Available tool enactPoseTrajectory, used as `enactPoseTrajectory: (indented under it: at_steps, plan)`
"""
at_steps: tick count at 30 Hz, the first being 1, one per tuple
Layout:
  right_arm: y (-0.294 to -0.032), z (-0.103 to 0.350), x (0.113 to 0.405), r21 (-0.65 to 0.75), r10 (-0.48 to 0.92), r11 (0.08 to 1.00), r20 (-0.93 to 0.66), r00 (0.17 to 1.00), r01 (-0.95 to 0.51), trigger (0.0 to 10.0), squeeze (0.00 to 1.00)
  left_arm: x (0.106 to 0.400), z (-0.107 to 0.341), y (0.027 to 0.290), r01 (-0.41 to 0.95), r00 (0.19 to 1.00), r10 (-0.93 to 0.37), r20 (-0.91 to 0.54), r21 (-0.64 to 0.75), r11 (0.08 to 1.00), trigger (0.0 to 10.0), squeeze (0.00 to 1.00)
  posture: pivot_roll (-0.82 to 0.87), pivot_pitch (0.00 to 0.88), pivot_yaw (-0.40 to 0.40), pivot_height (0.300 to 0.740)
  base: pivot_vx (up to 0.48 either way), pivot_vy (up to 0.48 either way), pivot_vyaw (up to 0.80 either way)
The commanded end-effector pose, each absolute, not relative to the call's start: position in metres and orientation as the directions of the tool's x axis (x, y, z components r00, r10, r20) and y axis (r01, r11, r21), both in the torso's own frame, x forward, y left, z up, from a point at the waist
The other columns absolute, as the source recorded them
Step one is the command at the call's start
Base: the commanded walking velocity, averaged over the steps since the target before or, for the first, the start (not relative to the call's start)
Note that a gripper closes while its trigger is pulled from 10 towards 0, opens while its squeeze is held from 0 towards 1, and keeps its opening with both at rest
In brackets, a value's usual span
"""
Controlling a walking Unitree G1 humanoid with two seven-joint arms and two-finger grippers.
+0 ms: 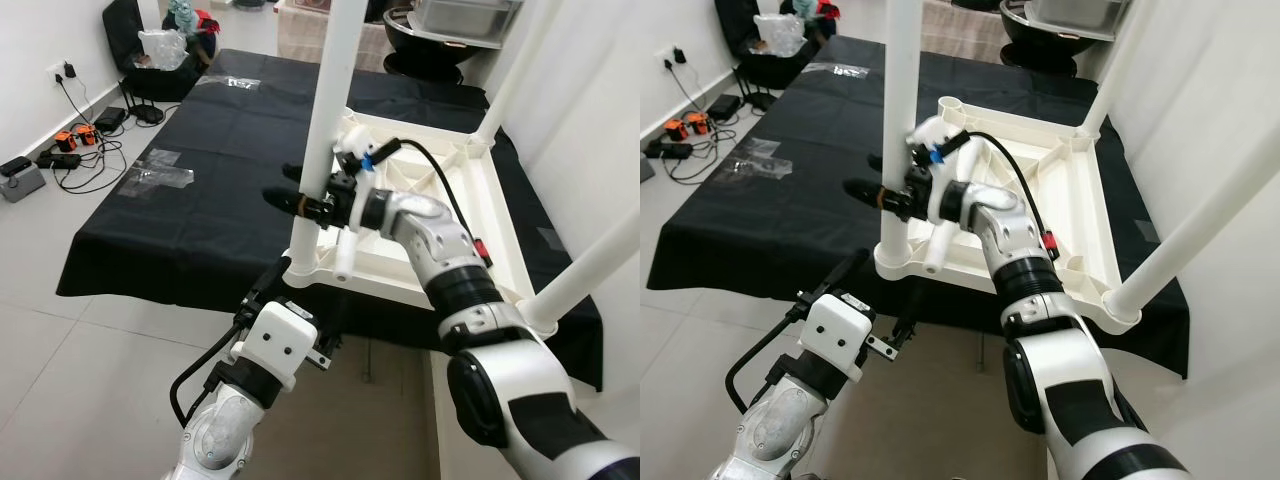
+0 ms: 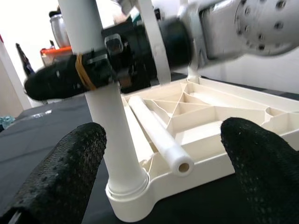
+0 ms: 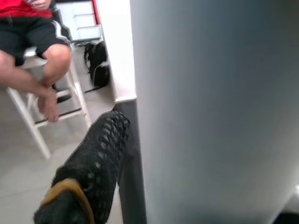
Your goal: Building children table
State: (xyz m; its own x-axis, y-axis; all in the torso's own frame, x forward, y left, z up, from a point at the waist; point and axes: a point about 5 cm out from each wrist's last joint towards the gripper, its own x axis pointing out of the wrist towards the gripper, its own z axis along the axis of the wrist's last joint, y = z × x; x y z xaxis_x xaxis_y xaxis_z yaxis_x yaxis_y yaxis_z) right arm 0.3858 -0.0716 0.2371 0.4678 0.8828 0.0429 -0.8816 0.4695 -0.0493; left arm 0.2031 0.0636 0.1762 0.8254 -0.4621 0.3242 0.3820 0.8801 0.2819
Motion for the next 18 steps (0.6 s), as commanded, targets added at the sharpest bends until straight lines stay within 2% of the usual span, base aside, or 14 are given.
enactPoseTrajectory:
  at_steps: [1,2,3,7,9,10,11,12,13,14,15,16,17,18]
  plan:
    - [-0.069,0.235,0.387,-0.06,0.881,0.473,0.019,0.472,-0.879,10.0,0.0,0.202,0.177,0.061,0.389,0.822,-0.469,0.322,0.283,0.877,10.0,0.0,0.08,0.069,-0.141,0.74,0.0,0.0,0.0]
    - [-0.067,0.233,0.387,-0.068,0.875,0.484,0.013,0.484,-0.873,0.8,0.0,0.202,0.177,0.061,0.389,0.823,-0.469,0.322,0.284,0.877,10.0,0.0,0.08,0.069,-0.141,0.74,0.0,0.0,0.0]
    - [-0.065,0.23,0.386,-0.068,0.871,0.492,0.021,0.491,-0.868,0.0,0.0,0.202,0.177,0.061,0.386,0.824,-0.467,0.321,0.284,0.877,10.0,0.0,0.09,0.073,-0.141,0.74,0.0,0.0,0.0]
    - [-0.065,0.226,0.385,-0.057,0.857,0.515,0.034,0.513,-0.856,0.0,0.0,0.202,0.177,0.062,0.383,0.826,-0.464,0.321,0.284,0.879,10.0,0.0,0.09,0.073,-0.141,0.74,0.0,0.0,0.0]
    - [-0.071,0.221,0.391,-0.04,0.78,0.626,0.024,0.626,-0.779,0.0,0.0,0.202,0.177,0.062,0.382,0.826,-0.463,0.322,0.283,0.88,10.0,0.0,0.09,0.073,-0.141,0.74,0.0,0.0,0.0]
    - [-0.071,0.221,0.391,-0.04,0.78,0.626,0.024,0.626,-0.779,0.0,0.0,0.202,0.177,0.062,0.382,0.826,-0.463,0.322,0.283,0.88,10.0,0.0,0.09,0.073,-0.141,0.74,0.0,0.0,0.0]
    - [-0.08,0.219,0.4,-0.012,0.647,0.762,0.008,0.762,-0.647,0.0,0.0,0.203,0.177,0.062,0.381,0.827,-0.461,0.323,0.282,0.88,10.0,0.0,0.09,0.073,-0.141,0.74,0.0,0.0,0.0]
    - [-0.08,0.219,0.4,-0.012,0.647,0.762,0.008,0.762,-0.647,0.0,0.0,0.203,0.177,0.062,0.381,0.827,-0.461,0.323,0.282,0.88,10.0,0.0,0.09,0.073,-0.141,0.74,0.0,0.0,0.0]
    - [-0.085,0.219,0.404,-0.008,0.573,0.82,0.005,0.82,-0.573,0.0,0.0,0.203,0.177,0.062,0.38,0.827,-0.46,0.323,0.282,0.881,10.0,0.0,0.09,0.073,-0.141,0.74,0.0,0.0,0.0]
    - [-0.085,0.219,0.404,-0.008,0.573,0.82,0.005,0.82,-0.573,0.0,0.0,0.203,0.177,0.062,0.38,0.827,-0.46,0.323,0.282,0.881,10.0,0.0,0.09,0.073,-0.141,0.74,0.0,0.0,0.0]
    - [-0.093,0.219,0.408,-0.005,0.457,0.89,-0.004,0.89,-0.457,0.0,0.0,0.203,0.177,0.062,0.379,0.827,-0.46,0.324,0.284,0.881,10.0,0.0,0.09,0.073,-0.141,0.74,0.0,0.0,0.0]
    - [-0.093,0.219,0.408,-0.005,0.457,0.89,-0.004,0.89,-0.457,0.0,0.0,0.203,0.177,0.062,0.379,0.827,-0.46,0.324,0.284,0.881,10.0,0.0,0.09,0.073,-0.141,0.74,0.0,0.0,0.0]
    - [-0.103,0.217,0.411,0.007,0.319,0.948,-0.019,0.947,-0.319,0.0,0.0,0.203,0.177,0.062,0.38,0.826,-0.461,0.323,0.285,0.88,10.0,0.0,0.08,0.07,-0.139,0.74,0.0,0.0,0.0]
    - [-0.103,0.217,0.411,0.007,0.319,0.948,-0.019,0.947,-0.319,0.0,0.0,0.203,0.177,0.062,0.38,0.826,-0.461,0.323,0.285,0.88,10.0,0.0,0.08,0.07,-0.139,0.74,0.0,0.0,0.0]
